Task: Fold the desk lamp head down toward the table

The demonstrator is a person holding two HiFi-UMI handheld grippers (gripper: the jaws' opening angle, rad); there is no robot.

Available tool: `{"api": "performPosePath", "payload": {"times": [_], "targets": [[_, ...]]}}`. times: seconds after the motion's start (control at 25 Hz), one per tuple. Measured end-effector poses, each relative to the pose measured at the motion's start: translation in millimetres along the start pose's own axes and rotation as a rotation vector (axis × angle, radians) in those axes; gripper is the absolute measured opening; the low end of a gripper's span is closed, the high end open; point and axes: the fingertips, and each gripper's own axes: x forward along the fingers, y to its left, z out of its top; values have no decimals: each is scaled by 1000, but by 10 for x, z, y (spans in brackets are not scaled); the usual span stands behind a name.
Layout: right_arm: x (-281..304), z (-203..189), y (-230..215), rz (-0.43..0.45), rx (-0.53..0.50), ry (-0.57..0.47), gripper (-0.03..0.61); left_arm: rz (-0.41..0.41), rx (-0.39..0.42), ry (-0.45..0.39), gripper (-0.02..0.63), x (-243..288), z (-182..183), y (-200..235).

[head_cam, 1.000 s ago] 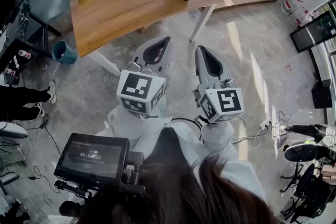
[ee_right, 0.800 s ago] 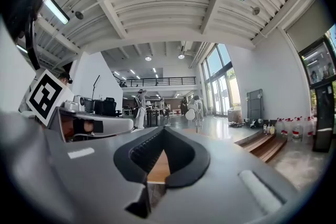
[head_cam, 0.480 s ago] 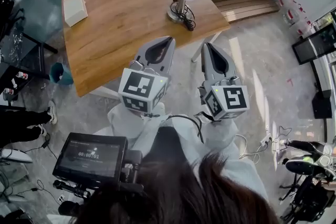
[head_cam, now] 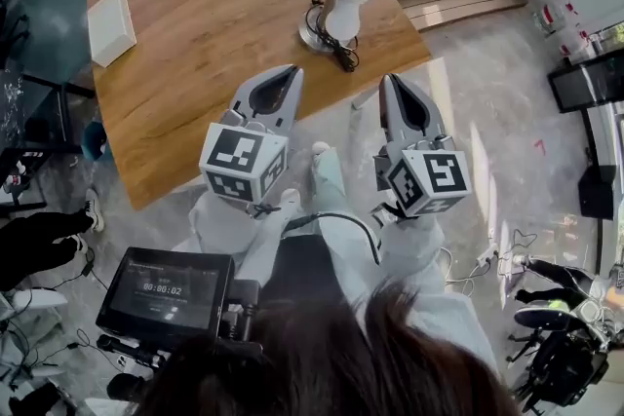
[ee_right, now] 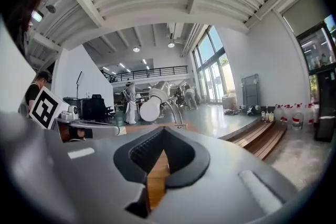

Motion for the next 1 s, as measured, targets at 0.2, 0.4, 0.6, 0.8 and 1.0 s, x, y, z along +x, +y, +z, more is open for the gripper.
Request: {"api": "performPosePath", "payload": {"times": [0.2,0.4,0.6,0.8,1.0], "targets": [[602,33,-438,82,34,33,2,42,-1,14,3,592,59,390],[1123,154,-759,163,24,70,2,66,-8,-8,3,1080,207,639],[1511,157,-826,234,31,113,2,68,-35,18,3,1373,153,798],[1828,133,-801,277,74,147,2,32,-28,67,3,1634,63,997],[2013,89,-731,380,263,237,5,-91,-26,118,3,1887,-79,1032]]}}
